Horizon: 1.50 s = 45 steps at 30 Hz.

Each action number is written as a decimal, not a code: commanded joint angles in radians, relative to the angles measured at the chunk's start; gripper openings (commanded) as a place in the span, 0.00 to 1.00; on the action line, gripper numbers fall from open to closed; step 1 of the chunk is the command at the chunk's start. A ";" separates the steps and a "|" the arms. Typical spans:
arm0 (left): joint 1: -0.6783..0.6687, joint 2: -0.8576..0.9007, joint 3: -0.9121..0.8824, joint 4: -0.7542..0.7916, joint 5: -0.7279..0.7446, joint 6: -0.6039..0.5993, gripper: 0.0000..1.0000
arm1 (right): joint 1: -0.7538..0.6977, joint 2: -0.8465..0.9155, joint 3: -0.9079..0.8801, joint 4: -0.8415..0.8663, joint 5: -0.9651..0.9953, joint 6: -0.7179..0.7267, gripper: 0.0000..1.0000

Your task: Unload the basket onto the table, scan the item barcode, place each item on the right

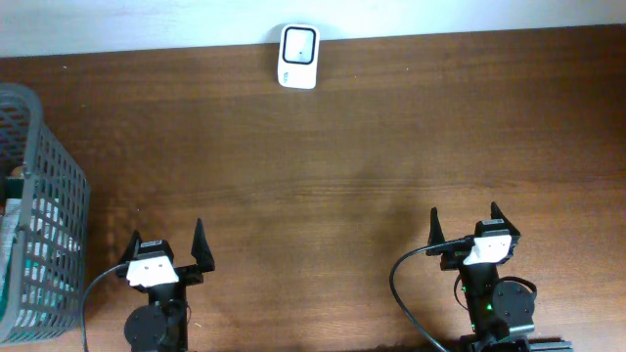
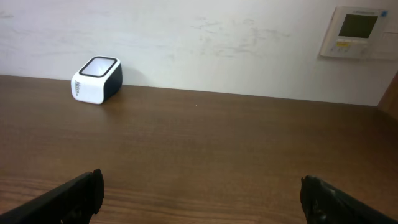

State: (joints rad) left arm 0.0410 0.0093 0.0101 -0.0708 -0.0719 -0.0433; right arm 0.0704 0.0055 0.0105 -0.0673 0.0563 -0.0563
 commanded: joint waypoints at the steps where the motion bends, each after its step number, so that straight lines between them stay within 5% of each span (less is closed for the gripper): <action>1: -0.003 -0.002 -0.001 -0.006 -0.022 -0.008 0.99 | -0.006 0.001 -0.005 -0.007 0.023 0.005 0.98; 45: -0.003 0.000 -0.001 0.015 0.029 -0.008 0.99 | -0.006 0.001 -0.005 -0.007 0.023 0.005 0.98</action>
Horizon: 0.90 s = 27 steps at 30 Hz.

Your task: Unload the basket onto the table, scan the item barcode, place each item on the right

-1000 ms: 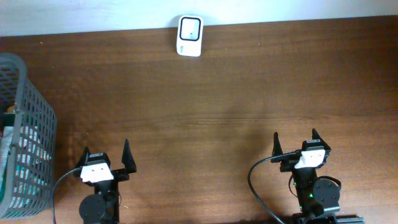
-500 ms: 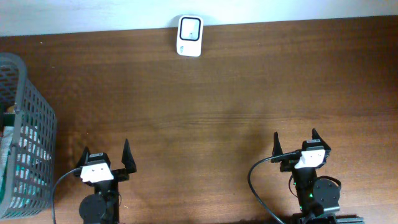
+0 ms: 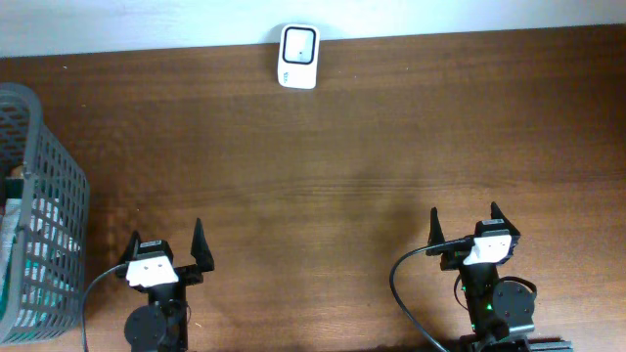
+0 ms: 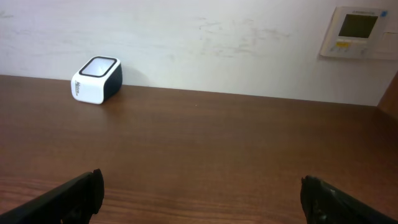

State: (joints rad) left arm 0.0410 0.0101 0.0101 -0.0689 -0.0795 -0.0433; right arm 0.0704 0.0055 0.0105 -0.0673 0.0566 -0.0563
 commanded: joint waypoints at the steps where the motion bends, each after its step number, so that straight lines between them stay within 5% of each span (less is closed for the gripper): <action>1: -0.003 0.001 0.002 0.015 0.039 -0.008 0.99 | -0.006 0.001 -0.005 -0.007 0.023 0.005 0.98; 5: -0.003 0.112 0.149 -0.002 0.085 -0.007 0.99 | -0.006 0.001 -0.005 -0.007 0.023 0.005 0.98; 10: -0.003 0.517 0.542 -0.056 0.158 -0.007 0.99 | -0.006 0.001 -0.005 -0.007 0.023 0.005 0.98; 19: -0.003 1.341 1.779 -1.024 0.170 0.083 0.99 | -0.006 0.001 -0.005 -0.007 0.023 0.005 0.98; 24: 0.036 1.428 1.880 -1.002 0.167 0.126 0.99 | -0.006 0.001 -0.005 -0.007 0.023 0.005 0.98; 27: 0.224 1.427 1.963 -1.005 0.109 0.003 0.99 | -0.006 0.001 -0.005 -0.007 0.023 0.005 0.98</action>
State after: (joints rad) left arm 0.1173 1.4467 1.8858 -1.0763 0.0708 0.0418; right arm 0.0704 0.0120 0.0105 -0.0669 0.0639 -0.0559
